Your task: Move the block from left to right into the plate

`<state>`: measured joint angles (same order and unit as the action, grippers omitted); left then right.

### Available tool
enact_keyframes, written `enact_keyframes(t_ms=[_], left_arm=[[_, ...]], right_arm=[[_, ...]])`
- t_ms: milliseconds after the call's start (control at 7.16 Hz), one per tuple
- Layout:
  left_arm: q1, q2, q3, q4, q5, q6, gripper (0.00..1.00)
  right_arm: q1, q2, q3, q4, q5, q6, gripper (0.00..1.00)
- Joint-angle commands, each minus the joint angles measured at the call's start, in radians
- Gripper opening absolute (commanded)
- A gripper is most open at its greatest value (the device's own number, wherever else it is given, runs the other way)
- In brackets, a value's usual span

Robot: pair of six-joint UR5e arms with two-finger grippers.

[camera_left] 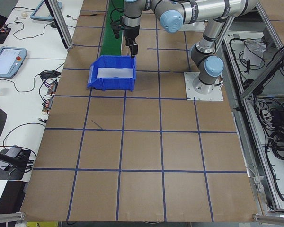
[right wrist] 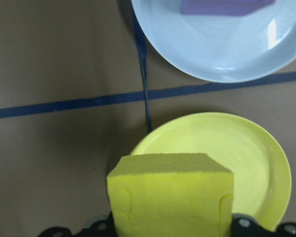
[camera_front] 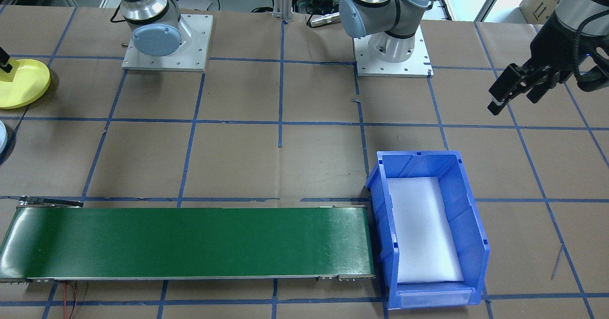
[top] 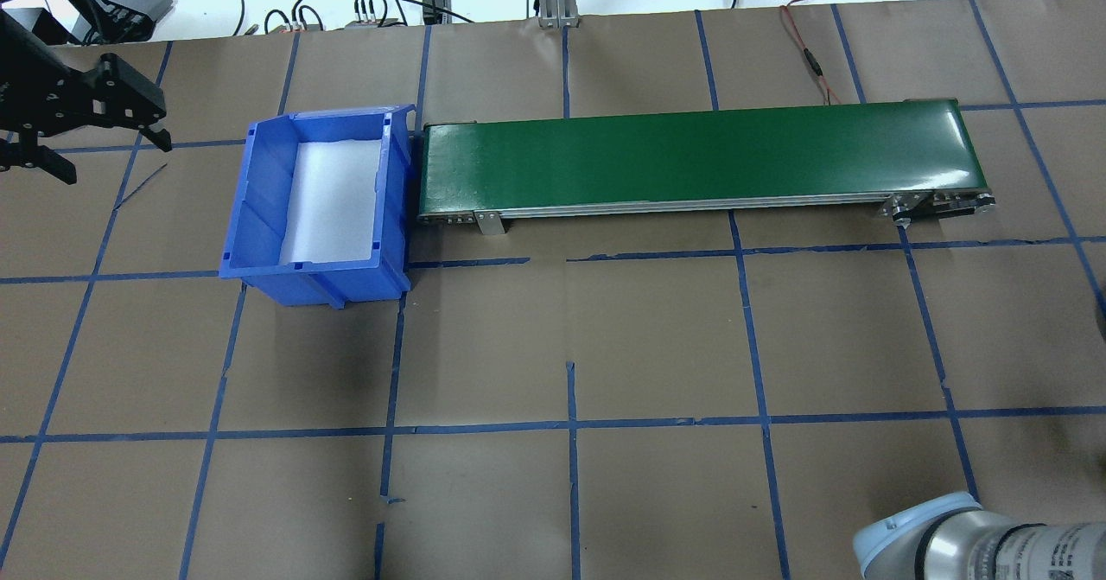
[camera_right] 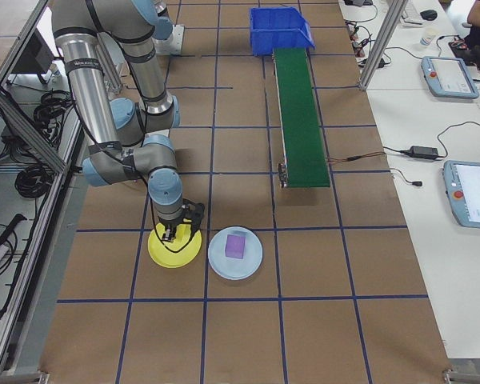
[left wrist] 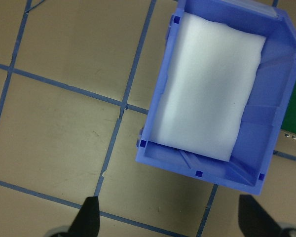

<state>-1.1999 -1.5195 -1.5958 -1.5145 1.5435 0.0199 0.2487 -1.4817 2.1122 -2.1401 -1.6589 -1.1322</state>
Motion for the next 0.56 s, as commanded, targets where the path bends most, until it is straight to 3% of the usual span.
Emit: enact_keyframes(t_ms=[0, 279, 419], left_arm=[[0.028, -0.002, -0.016, -0.006, 0.003, 0.002, 1.0], [0.028, -0.013, -0.007, -0.003, 0.0, 0.009, 1.0], [0.029, -0.011, 0.0, -0.004, 0.001, 0.011, 1.0]], right_arm=[[-0.019, 0.04, -0.009, -0.009, 0.074, -0.008, 1.0], [0.021, -0.011, -0.058, 0.011, 0.083, 0.017, 1.0], [0.119, -0.038, -0.114, 0.085, 0.07, 0.088, 1.0]])
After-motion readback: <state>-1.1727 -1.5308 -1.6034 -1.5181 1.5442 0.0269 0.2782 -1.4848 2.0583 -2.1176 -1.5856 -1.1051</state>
